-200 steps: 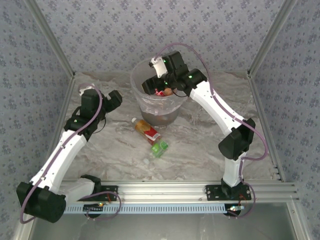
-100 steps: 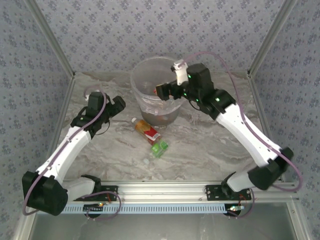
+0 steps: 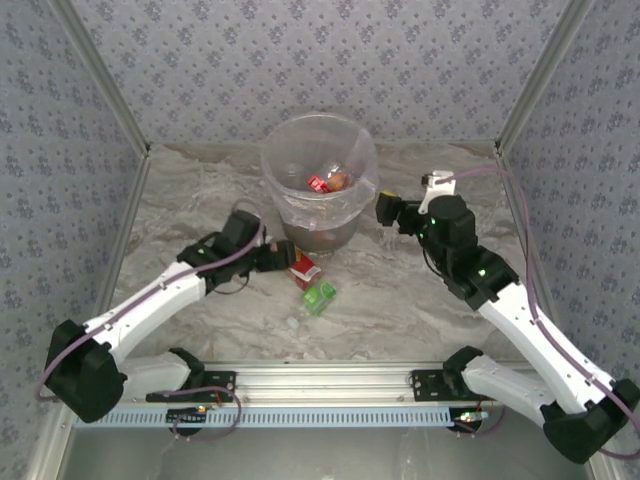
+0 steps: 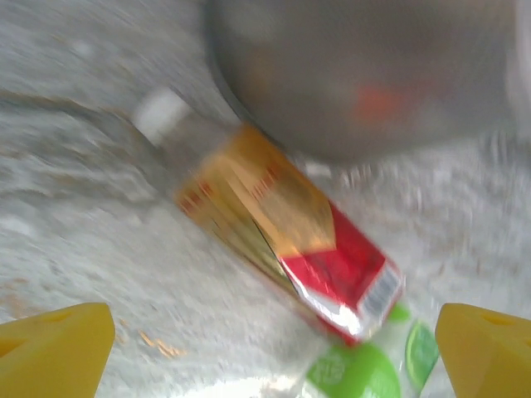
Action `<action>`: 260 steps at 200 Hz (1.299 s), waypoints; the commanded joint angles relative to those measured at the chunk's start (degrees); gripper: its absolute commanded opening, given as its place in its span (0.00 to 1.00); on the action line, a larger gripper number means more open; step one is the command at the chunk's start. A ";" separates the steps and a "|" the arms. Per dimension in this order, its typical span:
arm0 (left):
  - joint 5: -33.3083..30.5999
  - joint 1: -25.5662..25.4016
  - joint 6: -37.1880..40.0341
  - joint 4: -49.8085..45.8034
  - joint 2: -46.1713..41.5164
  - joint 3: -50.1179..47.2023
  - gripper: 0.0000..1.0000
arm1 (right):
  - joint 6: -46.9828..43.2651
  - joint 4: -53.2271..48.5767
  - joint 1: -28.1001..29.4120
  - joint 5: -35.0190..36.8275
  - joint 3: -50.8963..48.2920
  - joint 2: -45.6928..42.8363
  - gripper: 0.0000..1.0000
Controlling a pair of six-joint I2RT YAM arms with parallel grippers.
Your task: Put the plastic bottles in the bin
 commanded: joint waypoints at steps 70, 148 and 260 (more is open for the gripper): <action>-10.68 -22.46 15.36 7.74 11.83 -6.26 1.00 | 10.55 -2.90 -3.65 1.92 -6.13 -6.51 1.00; -13.39 -27.27 17.90 11.91 19.41 -4.34 0.95 | 12.25 -4.82 -5.06 -0.08 -6.09 -6.42 1.00; -5.99 -27.37 23.73 16.86 23.23 -2.67 0.79 | 12.42 -6.25 -5.59 -1.16 -6.13 -6.29 1.00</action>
